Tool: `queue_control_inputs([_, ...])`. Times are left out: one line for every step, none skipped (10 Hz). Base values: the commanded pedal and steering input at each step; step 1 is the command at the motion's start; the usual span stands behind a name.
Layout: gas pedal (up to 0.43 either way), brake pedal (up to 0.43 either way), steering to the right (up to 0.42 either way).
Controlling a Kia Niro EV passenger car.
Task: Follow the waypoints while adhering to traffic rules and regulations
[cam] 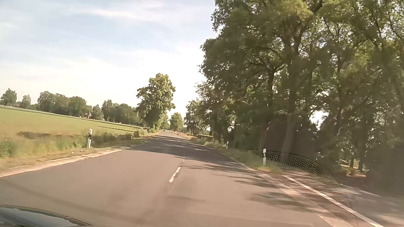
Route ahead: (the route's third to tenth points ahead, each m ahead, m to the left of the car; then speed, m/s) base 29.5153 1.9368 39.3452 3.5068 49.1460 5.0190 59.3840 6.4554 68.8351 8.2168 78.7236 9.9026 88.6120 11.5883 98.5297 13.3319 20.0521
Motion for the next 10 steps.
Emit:
queue_control_inputs([0.11, 0.0, -0.034])
queue_control_inputs([0.11, 0.0, -0.034])
queue_control_inputs([0.118, 0.0, -0.034])
queue_control_inputs([0.138, 0.0, -0.034])
queue_control_inputs([0.15, 0.0, -0.031])
queue_control_inputs([0.138, 0.0, -0.028])
queue_control_inputs([0.138, 0.0, -0.023])
queue_control_inputs([0.138, 0.0, -0.02])
queue_control_inputs([0.15, 0.0, -0.019])
queue_control_inputs([0.15, 0.0, -0.019])
